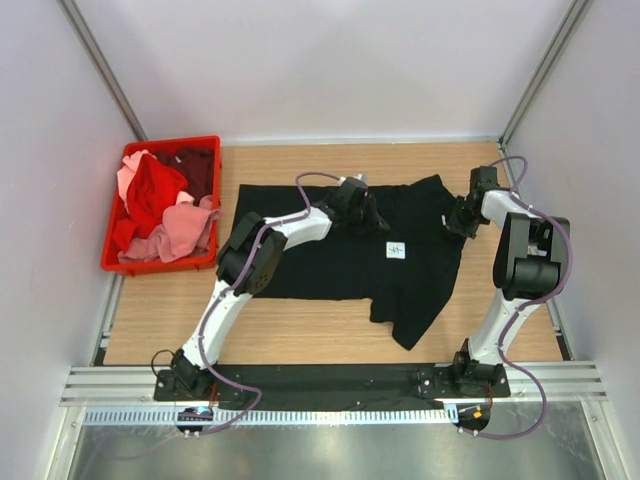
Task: Fold and stack the t-shirts
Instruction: Fold the tshirt
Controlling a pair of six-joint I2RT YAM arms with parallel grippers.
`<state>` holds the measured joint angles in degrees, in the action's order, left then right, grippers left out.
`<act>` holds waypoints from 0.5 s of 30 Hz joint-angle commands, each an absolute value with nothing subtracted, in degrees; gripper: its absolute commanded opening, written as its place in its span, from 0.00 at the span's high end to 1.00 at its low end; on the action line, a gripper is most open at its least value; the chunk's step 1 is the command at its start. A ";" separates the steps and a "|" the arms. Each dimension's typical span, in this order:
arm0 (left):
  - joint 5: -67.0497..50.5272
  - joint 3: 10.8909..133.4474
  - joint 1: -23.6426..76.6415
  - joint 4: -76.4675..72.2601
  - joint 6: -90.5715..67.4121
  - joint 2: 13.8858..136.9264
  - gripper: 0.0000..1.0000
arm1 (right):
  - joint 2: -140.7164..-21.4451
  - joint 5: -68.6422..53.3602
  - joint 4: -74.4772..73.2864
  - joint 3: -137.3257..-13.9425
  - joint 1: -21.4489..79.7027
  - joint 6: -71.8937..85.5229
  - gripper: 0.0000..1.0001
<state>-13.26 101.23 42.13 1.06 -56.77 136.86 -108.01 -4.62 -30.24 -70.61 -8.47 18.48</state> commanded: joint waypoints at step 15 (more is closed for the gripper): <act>-13.54 106.17 42.80 7.11 -56.52 132.37 1.00 | -101.87 -4.66 -29.35 -71.54 -8.53 18.55 0.99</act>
<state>-13.50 104.40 42.37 4.64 -57.58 137.36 -106.32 -4.78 -30.00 -70.59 -8.49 18.61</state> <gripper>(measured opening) 0.006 0.031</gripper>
